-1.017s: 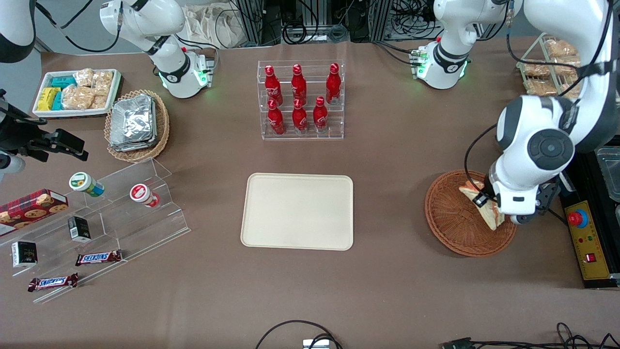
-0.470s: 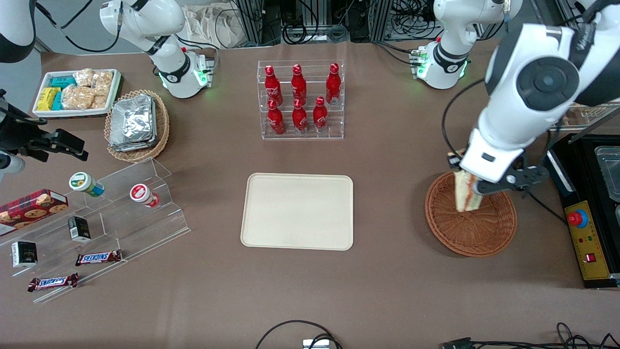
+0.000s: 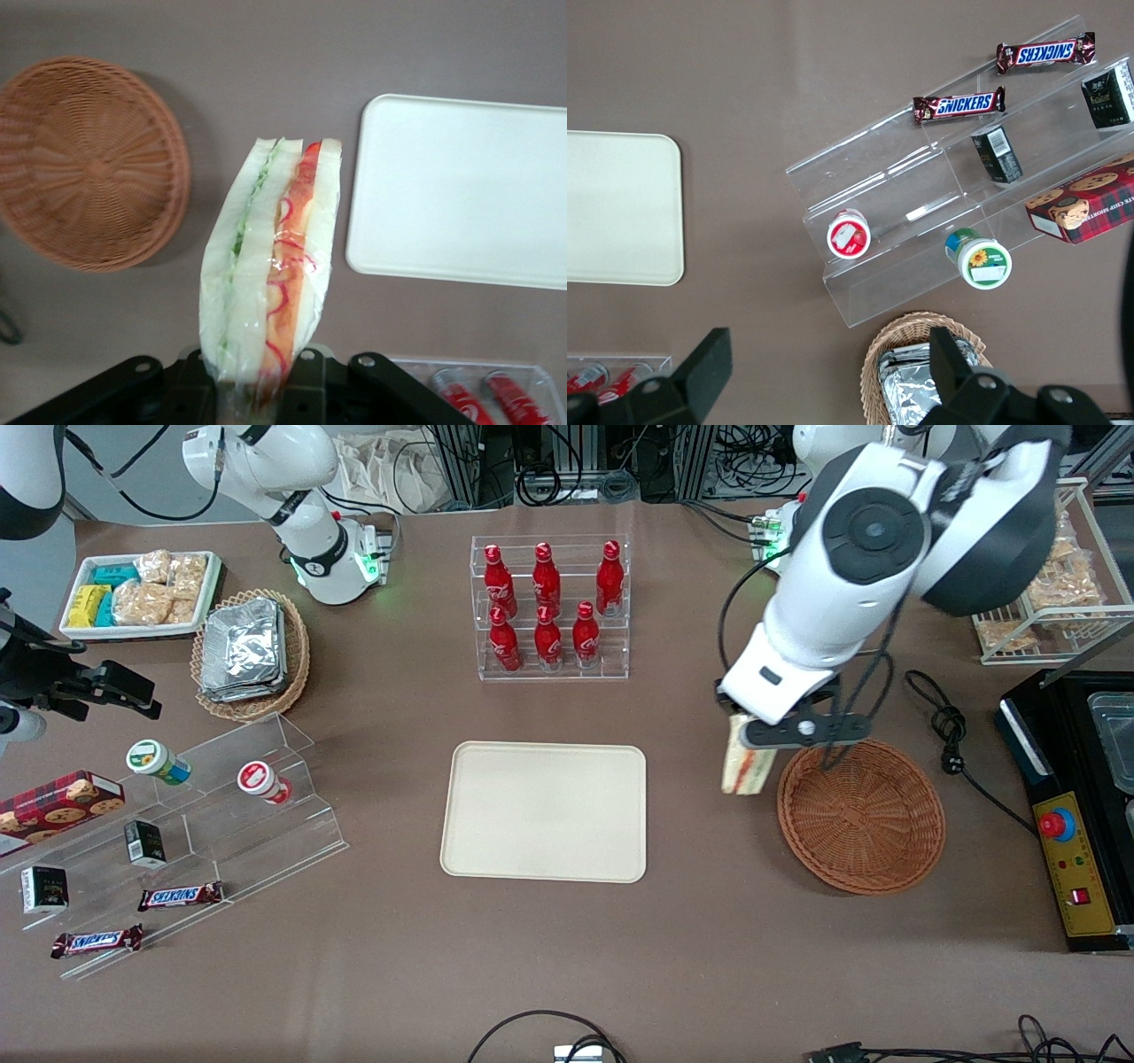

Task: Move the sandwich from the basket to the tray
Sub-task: 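Lift the sandwich out of the basket and carry it toward the tray, then lower the sandwich onto the cream tray and open the left gripper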

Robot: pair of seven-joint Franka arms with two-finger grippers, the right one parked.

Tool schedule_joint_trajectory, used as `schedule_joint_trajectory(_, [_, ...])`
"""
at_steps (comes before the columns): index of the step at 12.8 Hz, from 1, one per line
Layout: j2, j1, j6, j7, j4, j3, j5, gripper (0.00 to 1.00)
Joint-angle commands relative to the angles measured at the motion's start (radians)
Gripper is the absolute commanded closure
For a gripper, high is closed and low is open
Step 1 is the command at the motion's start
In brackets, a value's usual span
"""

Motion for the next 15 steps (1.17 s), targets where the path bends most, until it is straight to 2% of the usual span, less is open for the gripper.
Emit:
schedule_joint_trajectory(1, [0.121,-0.08,0.102,-0.092,0.045,-0.001,0.005,1.0])
schedule_joint_trajectory(3, [0.209,-0.134,0.173,-0.103,0.045,0.001,0.026,1.0])
schedule_joint_trajectory(5, [0.302,-0.195,0.214,-0.131,0.045,0.004,0.127,1.0])
schedule_joint_trajectory(9, [0.492,-0.241,0.41,-0.269,0.061,0.007,0.31,1.0])
schedule_joint_trajectory(11, [0.532,-0.243,0.42,-0.295,0.071,0.007,0.358,1.0])
schedule_joint_trajectory(13, [0.551,-0.243,0.423,-0.31,0.081,0.007,0.372,1.0])
schedule_joint_trajectory(14, [0.562,-0.243,0.459,-0.315,0.087,0.007,0.37,0.97])
schedule_joint_trajectory(15, [0.566,-0.241,0.488,-0.327,0.088,0.009,0.372,0.73])
